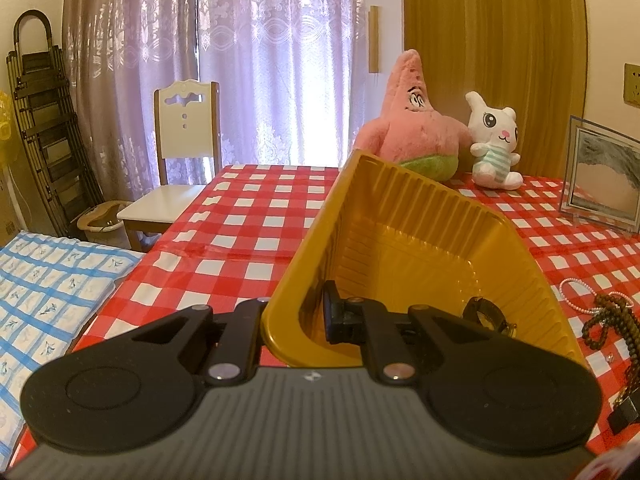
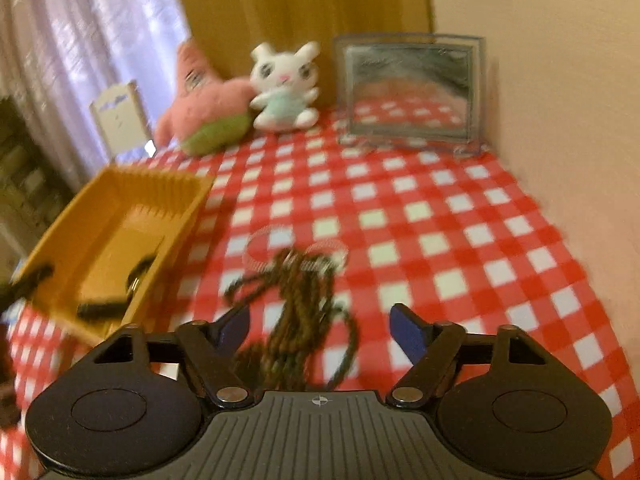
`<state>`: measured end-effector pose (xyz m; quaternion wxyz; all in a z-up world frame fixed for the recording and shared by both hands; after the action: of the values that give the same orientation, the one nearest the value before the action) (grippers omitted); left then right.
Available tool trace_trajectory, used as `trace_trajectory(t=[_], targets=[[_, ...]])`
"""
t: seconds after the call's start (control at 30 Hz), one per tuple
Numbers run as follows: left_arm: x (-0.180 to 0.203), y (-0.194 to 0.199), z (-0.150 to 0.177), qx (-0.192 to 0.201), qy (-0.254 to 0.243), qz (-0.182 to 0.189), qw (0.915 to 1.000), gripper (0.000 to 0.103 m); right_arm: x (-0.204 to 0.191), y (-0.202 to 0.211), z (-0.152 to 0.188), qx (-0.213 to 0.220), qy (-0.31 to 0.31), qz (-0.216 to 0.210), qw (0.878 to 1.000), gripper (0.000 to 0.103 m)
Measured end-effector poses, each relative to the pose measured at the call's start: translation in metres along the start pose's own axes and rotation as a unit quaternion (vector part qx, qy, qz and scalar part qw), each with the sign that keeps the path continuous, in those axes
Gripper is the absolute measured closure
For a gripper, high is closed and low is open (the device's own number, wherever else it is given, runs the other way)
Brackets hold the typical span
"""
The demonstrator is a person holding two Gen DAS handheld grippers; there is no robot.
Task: Organize jewelry
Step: 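Grasp a dark bead bracelet from the pile with the right gripper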
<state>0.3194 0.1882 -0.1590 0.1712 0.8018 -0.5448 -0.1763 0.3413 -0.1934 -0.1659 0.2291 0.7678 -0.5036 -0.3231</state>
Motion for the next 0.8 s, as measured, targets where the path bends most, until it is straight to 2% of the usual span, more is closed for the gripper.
trace_trajectory(t=[0.1, 0.27, 0.43, 0.63, 0.8], targets=[[0.0, 0.0, 0.0, 0.0, 0.0, 0.0, 1.0, 0.092, -0.022, -0.007, 0.021, -0.029, 0.038, -0.022, 0.999, 0.048], [0.001, 0.002, -0.001, 0.002, -0.003, 0.0, 1.0, 0.092, -0.046, -0.023, 0.047, -0.075, 0.078, -0.014, 0.994, 0.048], [0.001, 0.004, -0.001, 0.003, -0.003, -0.001, 1.0, 0.092, -0.053, -0.039, 0.062, -0.104, 0.088, -0.014, 0.991, 0.048], [0.001, 0.005, -0.002, 0.003, -0.003, -0.001, 1.0, 0.092, -0.054, -0.052, 0.068, -0.099, 0.105, 0.016, 0.989, 0.048], [0.002, 0.005, -0.002, 0.004, -0.002, -0.002, 1.0, 0.092, -0.052, -0.047, 0.067, -0.095, 0.103, 0.004, 0.99, 0.048]])
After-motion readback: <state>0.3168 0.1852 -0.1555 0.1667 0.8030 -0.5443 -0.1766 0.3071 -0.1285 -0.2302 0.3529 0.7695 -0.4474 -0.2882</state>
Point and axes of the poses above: each gripper's, at about its wrist camera, not at the fingertips, and y roughly against the way its jaws point, x to its right, z to its underside, the point moved 7 cm from there along -y, roughly the way its jaws point, and after that the axes turned 5 degrees about -y, right-handed, at the moved point
